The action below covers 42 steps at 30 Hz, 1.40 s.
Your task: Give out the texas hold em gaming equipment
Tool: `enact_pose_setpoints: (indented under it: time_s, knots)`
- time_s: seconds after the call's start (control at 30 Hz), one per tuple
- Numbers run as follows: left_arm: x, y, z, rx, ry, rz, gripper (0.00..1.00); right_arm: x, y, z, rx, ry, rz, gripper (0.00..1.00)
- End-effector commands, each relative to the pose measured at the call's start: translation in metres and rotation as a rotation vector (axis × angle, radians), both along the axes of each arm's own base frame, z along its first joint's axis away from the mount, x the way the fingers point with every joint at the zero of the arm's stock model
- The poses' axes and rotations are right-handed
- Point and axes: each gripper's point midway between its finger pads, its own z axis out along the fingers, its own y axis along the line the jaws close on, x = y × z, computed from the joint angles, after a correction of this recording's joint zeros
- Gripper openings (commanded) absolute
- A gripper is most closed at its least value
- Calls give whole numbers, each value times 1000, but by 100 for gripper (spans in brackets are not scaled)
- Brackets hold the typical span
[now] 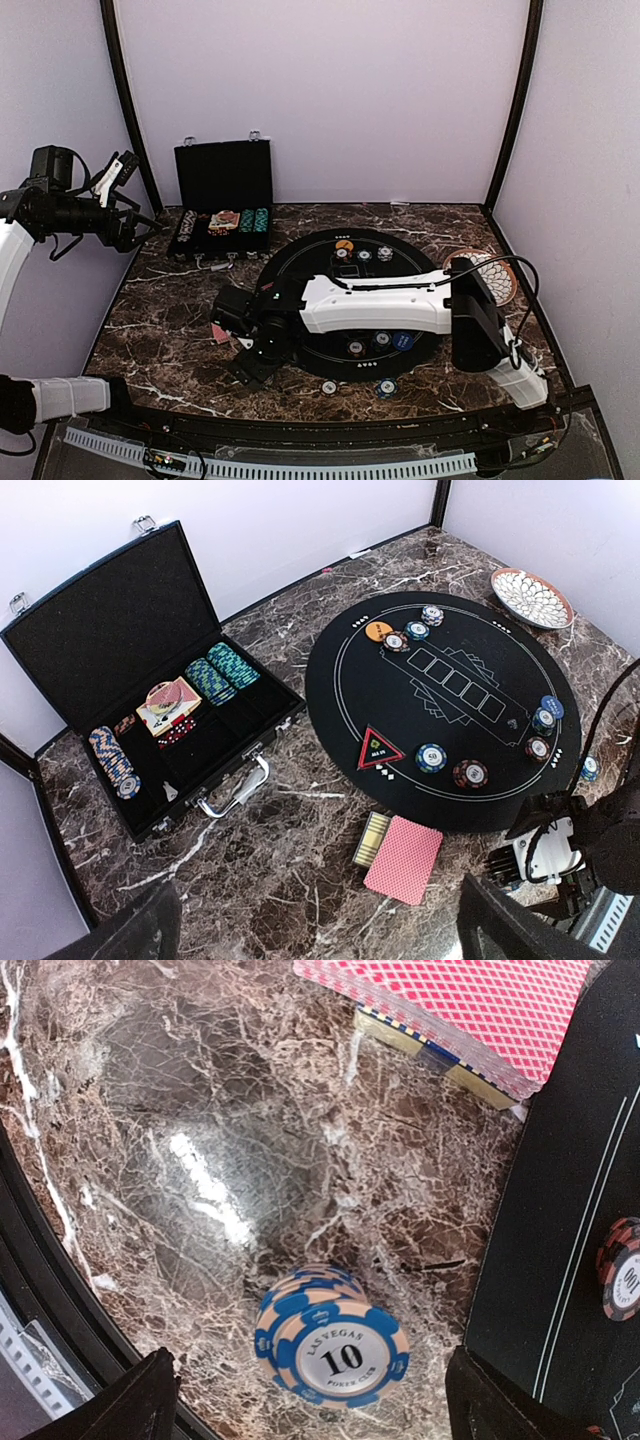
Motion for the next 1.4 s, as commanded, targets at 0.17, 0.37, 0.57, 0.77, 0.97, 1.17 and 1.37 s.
enact_pose_setpoints:
  time_s: [0.17,0.37,0.57,0.77,0.97,1.17,1.37]
  knots:
    - [-3,-2,6,-9,-11,-19,99,0,15,-1,33,33,37,87]
    - [-3,-3,7,-11,-13,-20,99,1,16,-7,26,36,38,85]
    - [-3,-3,8,-11,-18,-22,99,4,16,-11,12,25,35,84]
    - [-3,-3,7,-10,-15,-21,99,4,18,-9,25,26,34,78]
    - [-3,-2,6,-8,-16,-20,99,8,18,-3,34,3,25,68]
    - [-3,-2,6,-9,-17,-17,99,10,16,0,40,-12,17,61]
    - [-2,-3,6,-12,-15,-19,99,11,16,2,41,-16,18,54]
